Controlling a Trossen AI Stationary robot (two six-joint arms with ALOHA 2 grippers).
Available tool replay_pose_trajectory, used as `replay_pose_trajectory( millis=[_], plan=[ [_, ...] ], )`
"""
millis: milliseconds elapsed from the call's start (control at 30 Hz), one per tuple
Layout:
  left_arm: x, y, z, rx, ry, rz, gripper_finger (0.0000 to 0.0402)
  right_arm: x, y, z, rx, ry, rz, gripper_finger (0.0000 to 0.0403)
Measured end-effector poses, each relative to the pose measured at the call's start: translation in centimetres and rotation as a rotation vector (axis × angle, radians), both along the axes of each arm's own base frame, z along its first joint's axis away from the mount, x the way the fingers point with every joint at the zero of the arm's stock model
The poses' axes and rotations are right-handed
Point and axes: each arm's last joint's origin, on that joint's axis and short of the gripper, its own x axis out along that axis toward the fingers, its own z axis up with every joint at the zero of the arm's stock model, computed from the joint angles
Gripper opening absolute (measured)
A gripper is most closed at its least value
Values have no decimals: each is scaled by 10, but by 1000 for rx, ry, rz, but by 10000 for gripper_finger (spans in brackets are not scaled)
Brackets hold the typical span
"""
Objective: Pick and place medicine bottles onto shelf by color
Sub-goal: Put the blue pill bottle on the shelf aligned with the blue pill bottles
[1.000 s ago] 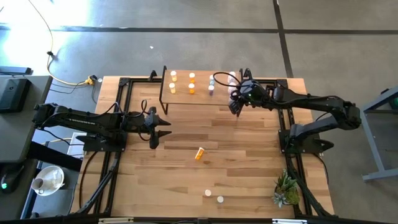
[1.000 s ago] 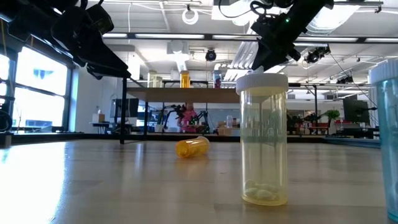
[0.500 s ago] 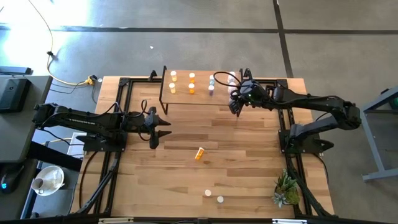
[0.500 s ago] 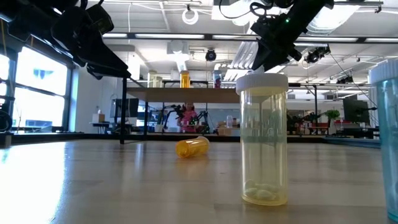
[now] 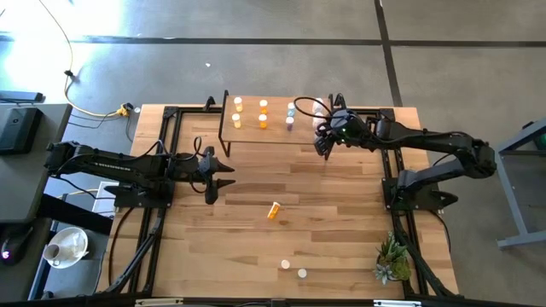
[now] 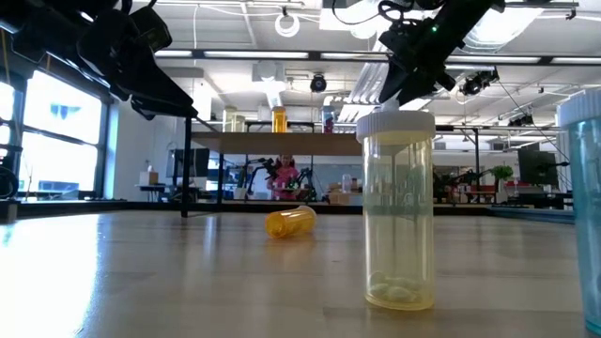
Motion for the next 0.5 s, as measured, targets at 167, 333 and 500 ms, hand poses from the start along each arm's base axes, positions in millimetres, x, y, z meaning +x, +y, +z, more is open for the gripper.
replay_pose_trajectory(
  millis=[167,333,500],
  plan=[
    [0,0,0,0,1,0,181,-5,2,7,-12,-24,4,186],
    [0,0,0,0,1,1,181,-13,5,18,-30,-83,13,186],
    [0,0,0,0,1,1,181,-19,17,28,-34,-134,55,186]
  ],
)
